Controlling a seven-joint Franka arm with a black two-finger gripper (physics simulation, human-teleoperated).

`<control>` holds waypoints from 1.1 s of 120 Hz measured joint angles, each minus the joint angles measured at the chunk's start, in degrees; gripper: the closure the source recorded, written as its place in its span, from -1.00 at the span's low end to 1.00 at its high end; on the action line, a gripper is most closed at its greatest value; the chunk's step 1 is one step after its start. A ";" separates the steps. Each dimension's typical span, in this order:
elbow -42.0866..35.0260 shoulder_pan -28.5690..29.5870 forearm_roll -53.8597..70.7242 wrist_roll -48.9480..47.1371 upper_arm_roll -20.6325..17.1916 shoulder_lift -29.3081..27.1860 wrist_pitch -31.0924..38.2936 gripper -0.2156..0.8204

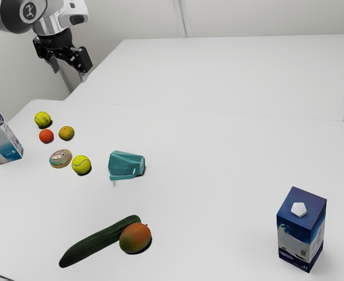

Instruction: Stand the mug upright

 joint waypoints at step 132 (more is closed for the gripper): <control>-16.26 20.09 -35.19 1.55 0.60 12.36 5.88 -0.58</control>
